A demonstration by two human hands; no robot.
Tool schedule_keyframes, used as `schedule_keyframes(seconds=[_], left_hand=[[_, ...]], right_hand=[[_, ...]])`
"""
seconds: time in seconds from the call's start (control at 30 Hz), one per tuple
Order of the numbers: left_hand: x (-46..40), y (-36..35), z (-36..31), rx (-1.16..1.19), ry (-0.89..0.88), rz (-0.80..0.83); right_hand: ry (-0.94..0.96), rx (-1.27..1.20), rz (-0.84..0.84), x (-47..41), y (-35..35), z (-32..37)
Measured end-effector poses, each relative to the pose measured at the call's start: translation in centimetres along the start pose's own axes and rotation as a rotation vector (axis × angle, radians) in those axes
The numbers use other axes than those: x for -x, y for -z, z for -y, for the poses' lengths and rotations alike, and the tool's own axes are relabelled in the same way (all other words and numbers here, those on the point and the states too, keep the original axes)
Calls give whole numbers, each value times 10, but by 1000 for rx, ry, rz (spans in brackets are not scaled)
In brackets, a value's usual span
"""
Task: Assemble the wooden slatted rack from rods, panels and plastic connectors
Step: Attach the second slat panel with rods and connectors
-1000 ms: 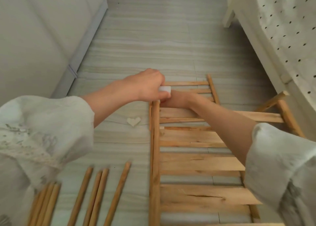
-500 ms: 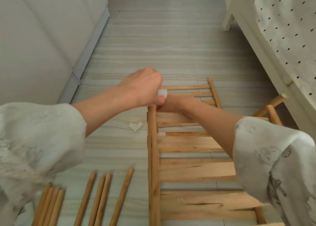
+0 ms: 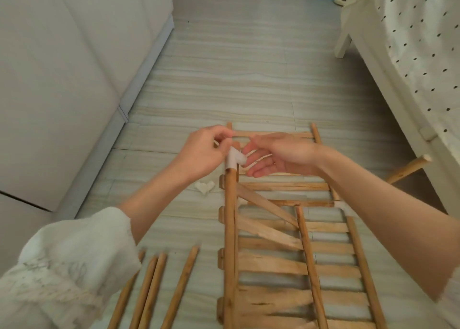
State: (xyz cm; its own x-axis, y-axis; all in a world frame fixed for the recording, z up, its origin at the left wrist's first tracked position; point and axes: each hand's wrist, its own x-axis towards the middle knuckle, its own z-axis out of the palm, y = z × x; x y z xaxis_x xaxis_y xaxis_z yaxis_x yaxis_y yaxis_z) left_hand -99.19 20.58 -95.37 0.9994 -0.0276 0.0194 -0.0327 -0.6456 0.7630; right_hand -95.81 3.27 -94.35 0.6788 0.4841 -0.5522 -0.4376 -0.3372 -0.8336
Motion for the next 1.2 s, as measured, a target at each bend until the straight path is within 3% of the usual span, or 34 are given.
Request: schedule_keyframes(seconds=[0.13, 0.3, 0.4, 0.47, 0.53, 0.63, 0.8, 1.0, 1.2], left_hand=[[11, -9, 19, 338, 208, -147], [21, -20, 18, 451, 336, -118], [35, -26, 1, 602, 475, -148], [46, -28, -8, 737, 577, -45], [55, -31, -15, 717, 578, 114], [61, -36, -25, 561, 498, 165], [64, -47, -35, 548, 411, 60], [65, -51, -43, 526, 393, -47], [64, -53, -47, 523, 392, -89]], right_hand=[[51, 67, -53, 5, -15, 0], [24, -71, -189, 5, -27, -4], [50, 4, -247, 3, -33, -7], [81, 27, -298, 4, -35, -9], [96, -10, -320, 6, -35, -10], [90, -6, -377, 10, -38, -9], [98, 49, -562, 13, -43, -9], [193, -40, -615, 23, -48, -6], [158, -26, -658, 23, -48, -2]])
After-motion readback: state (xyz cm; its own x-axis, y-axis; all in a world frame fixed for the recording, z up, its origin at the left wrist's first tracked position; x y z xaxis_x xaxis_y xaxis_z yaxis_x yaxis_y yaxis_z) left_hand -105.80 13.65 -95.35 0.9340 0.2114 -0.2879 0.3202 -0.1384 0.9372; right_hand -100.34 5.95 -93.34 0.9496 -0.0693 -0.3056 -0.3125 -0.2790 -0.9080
